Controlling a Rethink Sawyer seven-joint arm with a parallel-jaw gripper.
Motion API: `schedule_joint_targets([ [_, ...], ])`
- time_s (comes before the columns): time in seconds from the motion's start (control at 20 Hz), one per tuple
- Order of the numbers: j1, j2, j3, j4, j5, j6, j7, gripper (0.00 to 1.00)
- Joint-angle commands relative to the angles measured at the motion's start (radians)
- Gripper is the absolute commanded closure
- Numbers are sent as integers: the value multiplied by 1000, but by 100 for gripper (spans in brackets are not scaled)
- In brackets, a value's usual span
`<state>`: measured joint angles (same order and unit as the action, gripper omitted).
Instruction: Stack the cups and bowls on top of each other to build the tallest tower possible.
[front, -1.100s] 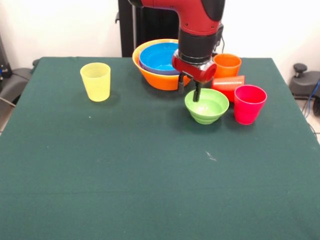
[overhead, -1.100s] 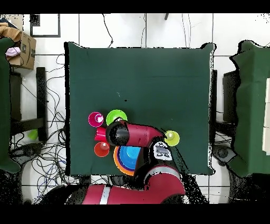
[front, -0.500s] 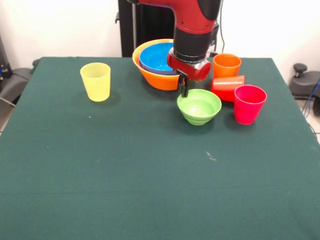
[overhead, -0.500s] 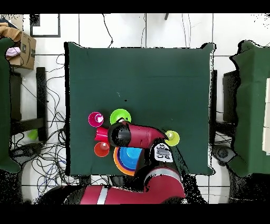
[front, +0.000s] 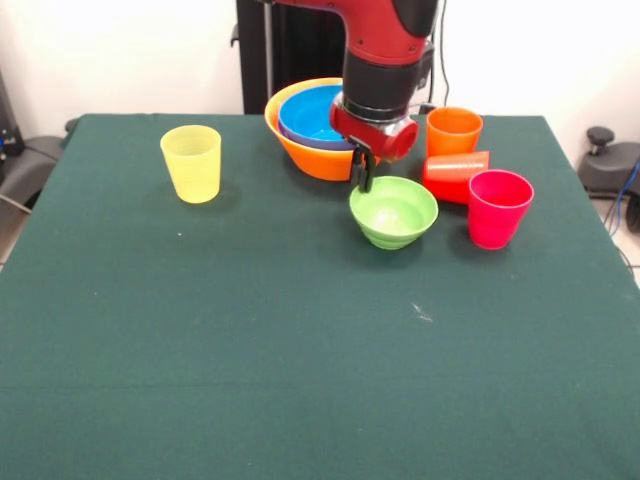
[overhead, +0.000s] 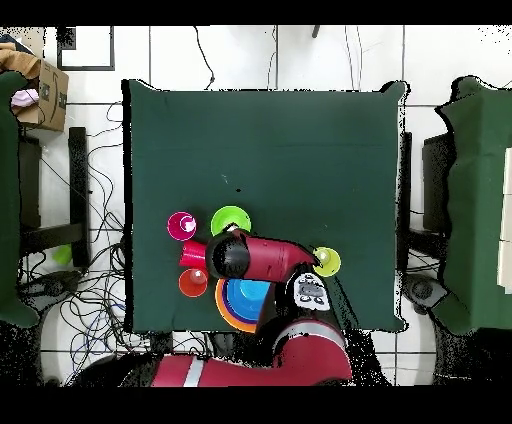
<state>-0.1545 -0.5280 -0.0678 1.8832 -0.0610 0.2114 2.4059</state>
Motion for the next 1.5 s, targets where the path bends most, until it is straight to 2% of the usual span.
schedule_joint_targets([
  [0.05, -16, -123, 82, 108, -8, 0, 72, 100],
  [0.15, -28, -180, 88, 150, 3, 10, 81, 100],
  [0.4, -122, -318, 149, 259, 13, 16, 63, 100],
  [0.7, -206, -459, 201, 341, 29, 99, 8, 100],
  [0.9, -230, -534, 214, 395, 39, 145, -4, 100],
  [1.1, -245, -516, 219, 440, 23, 121, 7, 100],
  [1.35, -189, -532, 163, 451, 8, 159, 31, 100],
  [1.5, -177, -563, 145, 469, -3, 174, 21, 100],
])
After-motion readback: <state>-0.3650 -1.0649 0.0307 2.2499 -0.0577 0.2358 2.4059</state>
